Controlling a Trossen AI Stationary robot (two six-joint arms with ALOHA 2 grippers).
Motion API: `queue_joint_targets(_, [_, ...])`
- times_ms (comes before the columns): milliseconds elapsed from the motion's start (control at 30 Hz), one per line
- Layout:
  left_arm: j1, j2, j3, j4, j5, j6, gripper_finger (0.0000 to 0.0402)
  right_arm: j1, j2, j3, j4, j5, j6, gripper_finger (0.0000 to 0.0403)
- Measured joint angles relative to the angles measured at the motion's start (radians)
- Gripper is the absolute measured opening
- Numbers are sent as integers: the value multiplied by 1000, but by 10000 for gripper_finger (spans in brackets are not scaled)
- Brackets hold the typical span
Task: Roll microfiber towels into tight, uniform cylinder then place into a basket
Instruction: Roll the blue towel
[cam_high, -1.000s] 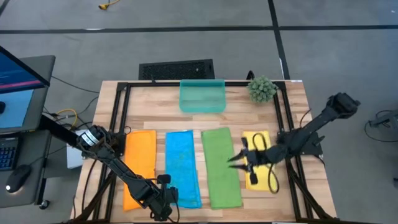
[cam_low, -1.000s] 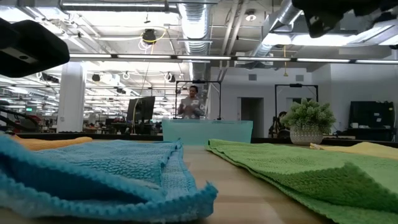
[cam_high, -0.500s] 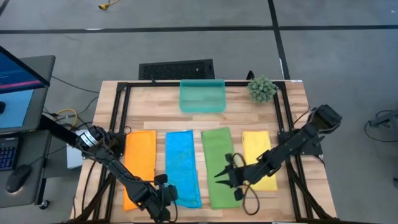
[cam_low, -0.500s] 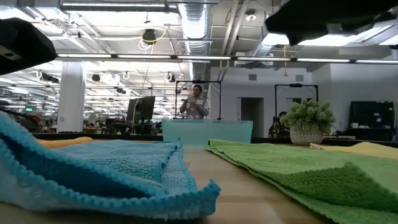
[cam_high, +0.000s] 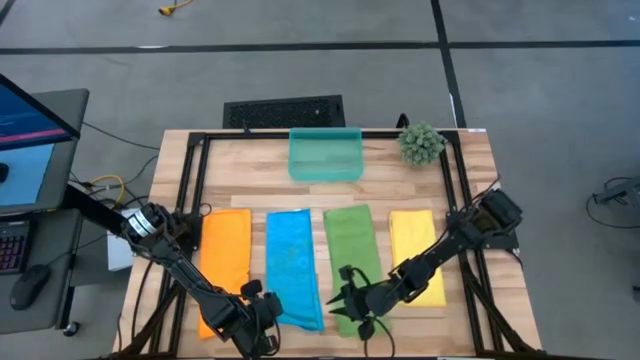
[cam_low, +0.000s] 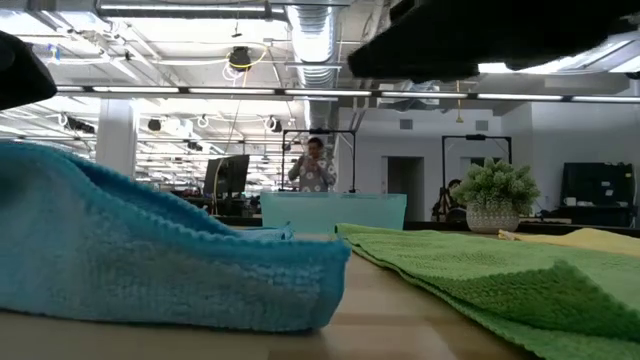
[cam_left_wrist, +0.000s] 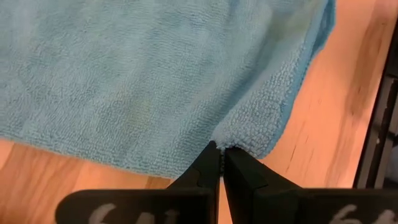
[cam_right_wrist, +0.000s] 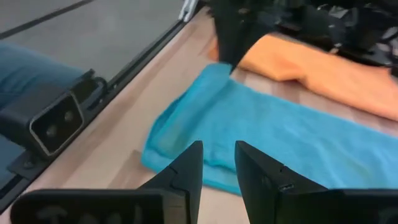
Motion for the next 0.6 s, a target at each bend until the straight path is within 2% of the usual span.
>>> queue_joint_targets(300, [-1, 0, 0, -15, 2, -27, 0, -2, 64, 53, 0, -7, 1, 124])
queue_joint_targets(600, [4, 0, 0, -32, -11, -36, 0, 8, 64, 53, 9, -29, 83, 185])
